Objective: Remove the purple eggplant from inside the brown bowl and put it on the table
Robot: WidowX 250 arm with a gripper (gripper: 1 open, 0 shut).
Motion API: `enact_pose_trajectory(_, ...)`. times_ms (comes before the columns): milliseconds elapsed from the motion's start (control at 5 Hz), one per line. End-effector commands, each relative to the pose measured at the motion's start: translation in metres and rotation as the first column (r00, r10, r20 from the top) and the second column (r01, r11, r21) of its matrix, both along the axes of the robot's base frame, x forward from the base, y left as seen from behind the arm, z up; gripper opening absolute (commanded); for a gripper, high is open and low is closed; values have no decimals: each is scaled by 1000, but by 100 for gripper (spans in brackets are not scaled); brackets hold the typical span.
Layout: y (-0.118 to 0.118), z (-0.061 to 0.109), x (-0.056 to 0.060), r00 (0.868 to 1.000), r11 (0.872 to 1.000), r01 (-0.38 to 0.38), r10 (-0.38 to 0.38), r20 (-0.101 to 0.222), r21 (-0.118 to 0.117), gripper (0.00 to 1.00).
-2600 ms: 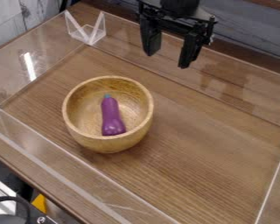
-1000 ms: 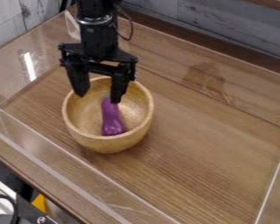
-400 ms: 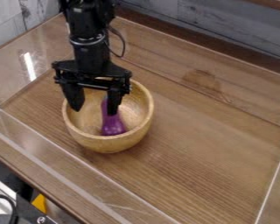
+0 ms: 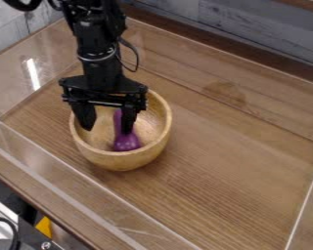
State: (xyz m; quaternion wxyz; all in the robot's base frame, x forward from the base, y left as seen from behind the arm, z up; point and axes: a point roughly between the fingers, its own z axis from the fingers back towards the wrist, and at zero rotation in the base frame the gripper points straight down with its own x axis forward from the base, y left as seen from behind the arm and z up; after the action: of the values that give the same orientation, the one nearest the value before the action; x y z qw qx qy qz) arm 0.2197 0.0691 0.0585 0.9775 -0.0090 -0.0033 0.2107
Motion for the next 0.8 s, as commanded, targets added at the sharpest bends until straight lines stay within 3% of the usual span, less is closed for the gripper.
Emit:
enact_pose_trajectory(0, 1, -3, 3, 1000, 1000, -8, 8, 27, 9, 100)
enact_pose_trajectory(600, -4, -16, 5, 998, 1000, -6, 4, 57, 19, 100)
